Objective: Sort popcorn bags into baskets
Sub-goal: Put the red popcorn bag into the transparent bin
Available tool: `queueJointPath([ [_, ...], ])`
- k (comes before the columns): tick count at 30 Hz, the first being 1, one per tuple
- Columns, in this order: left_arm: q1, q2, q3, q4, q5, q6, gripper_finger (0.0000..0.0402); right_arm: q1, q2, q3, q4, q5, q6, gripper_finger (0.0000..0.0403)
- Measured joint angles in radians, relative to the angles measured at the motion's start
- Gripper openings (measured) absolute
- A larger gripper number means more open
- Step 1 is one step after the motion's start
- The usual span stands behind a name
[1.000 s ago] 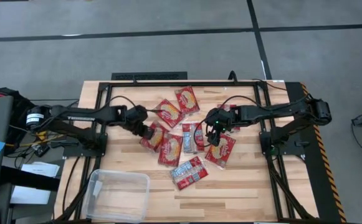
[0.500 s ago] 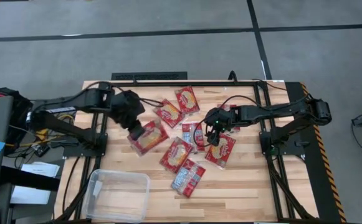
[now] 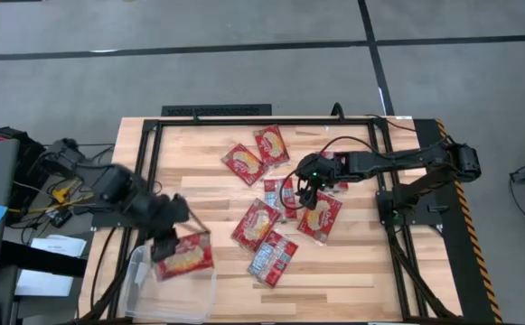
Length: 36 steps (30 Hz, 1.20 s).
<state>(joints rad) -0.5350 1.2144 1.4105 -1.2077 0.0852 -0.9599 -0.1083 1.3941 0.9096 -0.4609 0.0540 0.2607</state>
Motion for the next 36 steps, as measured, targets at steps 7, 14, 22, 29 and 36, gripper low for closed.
queueJointPath([
  [7,-0.183,0.036,-0.002,0.002,-0.069,-0.075,0.0,-0.012,0.0,0.0,0.003,0.0,0.0,0.0317],
  [14,-0.244,0.128,-0.002,0.002,-0.021,-0.021,0.0,-0.02,0.001,0.0,0.006,-0.001,0.0,0.0317],
  [22,-0.244,0.245,-0.003,0.012,-0.038,0.129,0.0,-0.025,0.001,0.0,0.011,-0.001,-0.005,0.0317],
  [29,-0.237,0.254,-0.074,0.131,-0.074,0.13,0.0,-0.025,0.001,0.0,0.025,-0.001,-0.007,0.0317],
  [36,-0.238,0.233,-0.222,0.244,-0.001,0.12,0.0,-0.025,0.001,0.0,0.029,-0.001,-0.008,0.0317],
])
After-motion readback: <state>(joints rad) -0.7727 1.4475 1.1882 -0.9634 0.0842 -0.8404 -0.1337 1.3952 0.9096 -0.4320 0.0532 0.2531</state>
